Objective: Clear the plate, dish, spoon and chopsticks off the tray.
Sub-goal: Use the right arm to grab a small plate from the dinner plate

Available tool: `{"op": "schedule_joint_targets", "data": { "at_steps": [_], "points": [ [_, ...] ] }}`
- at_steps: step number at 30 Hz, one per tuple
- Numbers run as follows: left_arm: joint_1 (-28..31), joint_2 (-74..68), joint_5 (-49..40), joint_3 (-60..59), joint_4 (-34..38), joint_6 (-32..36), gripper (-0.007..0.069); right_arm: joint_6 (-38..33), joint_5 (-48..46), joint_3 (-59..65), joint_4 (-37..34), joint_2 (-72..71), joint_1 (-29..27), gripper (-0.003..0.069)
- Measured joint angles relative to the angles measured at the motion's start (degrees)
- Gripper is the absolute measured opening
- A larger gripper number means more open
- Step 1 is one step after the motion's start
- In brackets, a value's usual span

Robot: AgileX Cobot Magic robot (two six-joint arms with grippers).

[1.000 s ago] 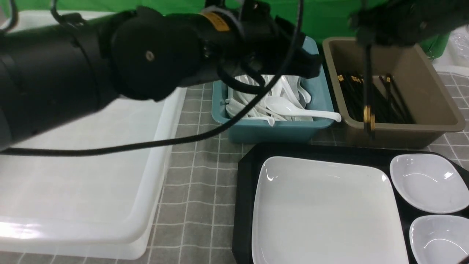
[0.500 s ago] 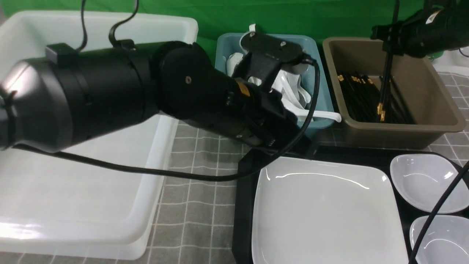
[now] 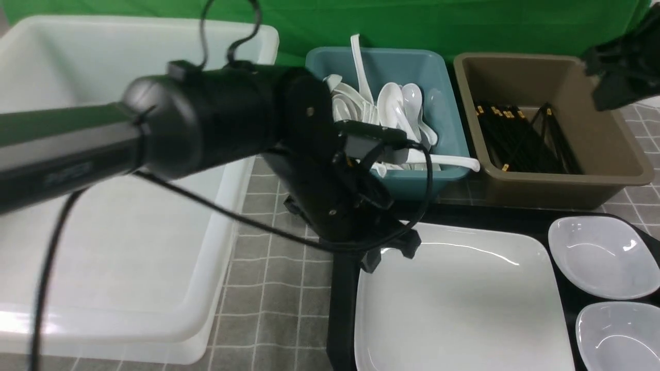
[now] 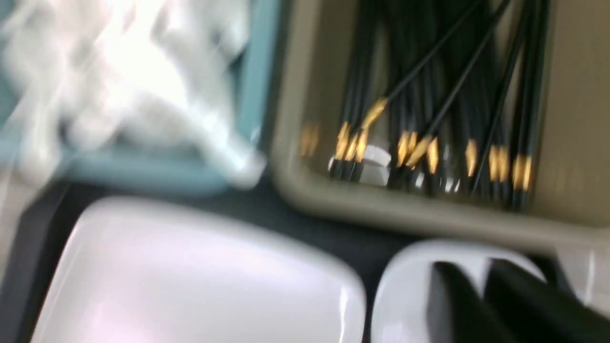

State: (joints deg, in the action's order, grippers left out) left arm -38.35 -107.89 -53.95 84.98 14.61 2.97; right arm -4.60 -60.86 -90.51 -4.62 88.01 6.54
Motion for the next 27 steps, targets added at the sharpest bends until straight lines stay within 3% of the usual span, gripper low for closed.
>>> {"op": "schedule_joint_targets", "data": {
  "at_steps": [5,9,12,15,20,23,27],
  "points": [
    [0.0,-5.9,-4.1,9.8,-3.2,-3.4,0.0003,-0.8,-0.8,12.1,-1.6,-12.9,3.9,0.0027],
    [0.0,-8.3,-2.3,13.7,-6.3,-3.9,0.0017,-0.9,1.6,21.9,-3.5,-20.7,6.9,0.0026],
    [0.1,-9.4,0.6,14.2,-9.1,-4.2,0.0064,-0.9,2.6,27.9,-3.8,-25.5,7.9,0.0024],
    [0.1,-10.4,1.5,14.2,-9.8,-4.2,0.016,-0.8,2.9,32.7,-2.2,-29.8,7.9,0.0024],
    [0.1,-10.5,-0.8,14.5,-4.4,-4.1,0.0248,0.8,3.4,39.9,5.7,-31.7,7.9,0.0024],
    [0.1,-10.5,-3.6,14.6,-2.0,-3.0,0.0245,0.9,4.3,43.2,6.8,-30.4,7.9,0.003],
    [0.0,-10.3,-9.1,14.6,-1.2,-0.3,0.0161,0.9,7.5,48.8,6.9,-25.4,7.9,0.015]
  ]
}}
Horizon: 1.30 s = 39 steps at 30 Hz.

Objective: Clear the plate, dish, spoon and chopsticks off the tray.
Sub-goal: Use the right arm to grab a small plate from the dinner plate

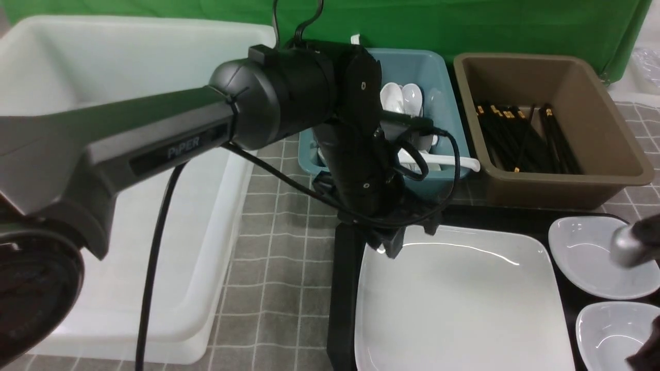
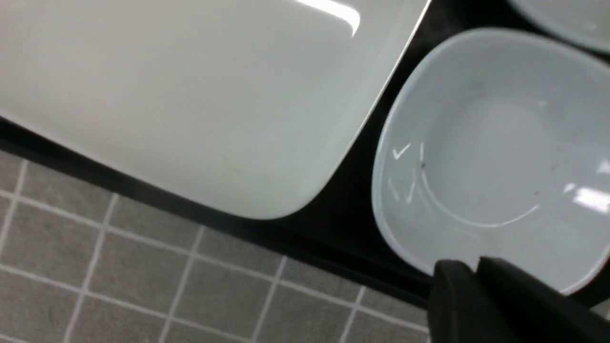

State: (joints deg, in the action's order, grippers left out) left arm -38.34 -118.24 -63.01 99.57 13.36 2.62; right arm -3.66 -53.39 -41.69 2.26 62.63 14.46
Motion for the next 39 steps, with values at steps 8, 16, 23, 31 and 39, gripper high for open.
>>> {"op": "schedule_joint_targets", "data": {
  "at_steps": [8,16,23,31,39],
  "points": [
    [-3.1,4.8,-2.5,0.0,4.5,13.8,0.0001,0.0,9.1,4.7,0.1,12.1,0.0,0.0559],
    [-7.1,5.5,-0.3,0.0,12.8,19.6,0.0001,1.7,12.3,4.8,0.6,19.4,0.0,0.0576],
    [-7.1,6.6,4.1,0.0,16.1,20.2,0.0001,6.7,14.6,4.6,3.0,23.1,0.0,0.0328],
    [-7.1,9.5,4.3,0.0,15.1,20.5,0.0002,7.1,9.7,1.3,2.5,20.5,0.2,0.0218],
    [-3.8,15.7,4.5,0.0,14.5,19.1,0.0002,8.7,0.9,-4.8,1.6,3.2,0.2,0.0065]
  ]
}}
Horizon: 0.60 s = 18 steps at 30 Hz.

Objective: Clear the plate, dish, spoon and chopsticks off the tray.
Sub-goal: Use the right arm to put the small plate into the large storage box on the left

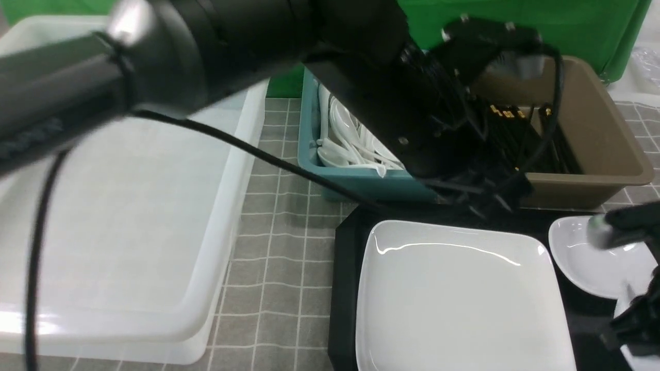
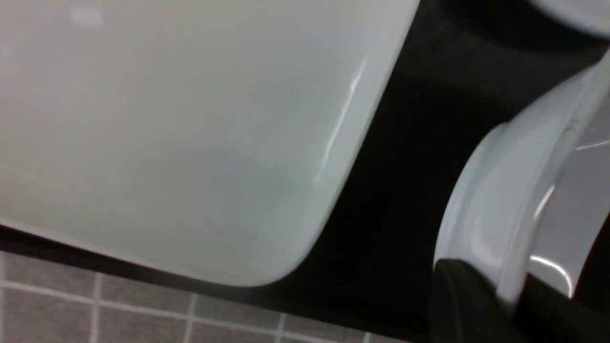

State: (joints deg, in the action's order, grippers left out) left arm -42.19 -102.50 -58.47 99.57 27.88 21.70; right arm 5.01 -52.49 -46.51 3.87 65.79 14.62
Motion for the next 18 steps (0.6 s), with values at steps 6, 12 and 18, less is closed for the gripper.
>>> {"op": "schedule_joint_targets", "data": {
  "at_steps": [6,12,18],
  "points": [
    [8.5,7.8,-0.2,0.0,-0.1,-0.8,0.0002,-3.7,-1.5,-13.0,-8.6,-4.0,0.0,0.0065],
    [20.1,18.1,-5.6,0.0,-2.3,-2.1,0.0002,-14.5,-1.4,-30.9,-27.1,6.2,4.3,0.0065],
    [34.1,30.0,-4.7,-6.9,-3.9,-5.0,0.0002,-16.4,-0.8,-54.0,-29.5,25.3,19.2,0.0065]
  ]
}}
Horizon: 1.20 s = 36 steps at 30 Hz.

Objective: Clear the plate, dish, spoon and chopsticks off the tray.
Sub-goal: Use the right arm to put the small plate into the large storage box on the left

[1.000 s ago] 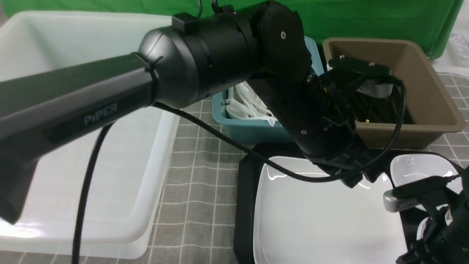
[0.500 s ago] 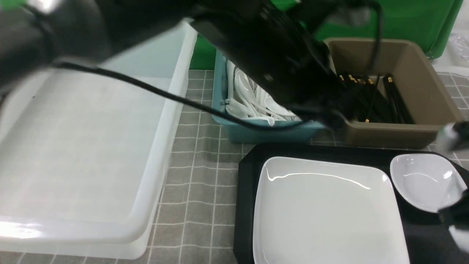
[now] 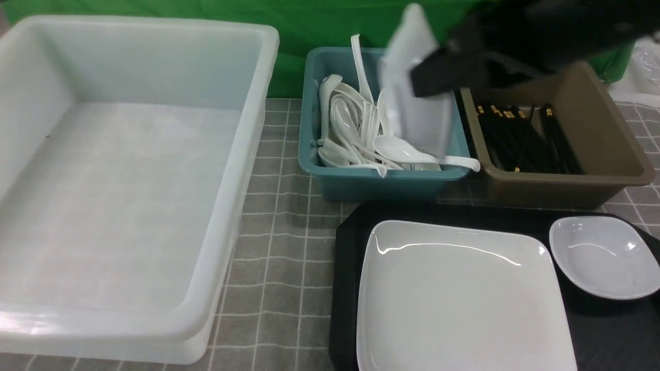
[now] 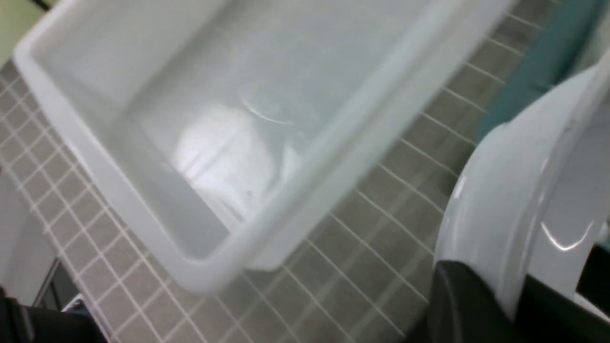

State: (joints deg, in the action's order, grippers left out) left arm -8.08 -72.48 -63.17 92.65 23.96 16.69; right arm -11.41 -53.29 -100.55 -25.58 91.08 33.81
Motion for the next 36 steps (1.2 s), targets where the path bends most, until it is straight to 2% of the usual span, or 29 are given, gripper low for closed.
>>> {"op": "schedule_joint_targets", "data": {
  "at_steps": [4,5,8,14,17,22,29,34,36],
  "points": [
    [8.4,7.3,1.1,-8.6,-0.1,-0.6,0.0002,-0.2,0.2,-15.7,0.0,14.5,7.9,0.0065],
    [8.9,8.0,1.2,-9.5,-0.1,-0.6,0.0002,-0.2,0.2,-16.5,0.2,15.2,8.6,0.0065],
    [15.7,13.1,1.4,-16.1,-0.8,-0.6,0.0002,0.4,0.2,-27.4,3.8,25.7,13.6,0.0065],
    [23.4,20.3,3.0,-24.1,-0.8,-0.6,0.0002,1.3,0.2,-39.1,12.7,40.2,19.4,0.0075],
    [24.0,21.2,3.3,-25.4,-0.6,-0.6,0.0002,1.3,0.2,-39.9,14.2,43.3,20.2,0.0096],
    [24.1,21.3,4.3,-26.1,0.0,-0.6,0.0002,1.4,-0.3,-40.3,15.0,48.0,21.7,0.0189],
    [24.1,21.3,4.9,-26.1,0.4,-0.6,0.0002,1.4,-2.1,-40.4,17.0,47.4,22.3,0.0231],
    [24.1,21.3,5.0,-26.1,1.4,-0.6,0.0002,3.9,-11.4,-40.4,30.5,40.7,20.7,0.023],
    [23.4,21.2,5.1,-26.1,2.1,-0.6,0.0002,5.0,-13.6,-39.7,36.3,36.0,18.2,0.0196]
  ]
}}
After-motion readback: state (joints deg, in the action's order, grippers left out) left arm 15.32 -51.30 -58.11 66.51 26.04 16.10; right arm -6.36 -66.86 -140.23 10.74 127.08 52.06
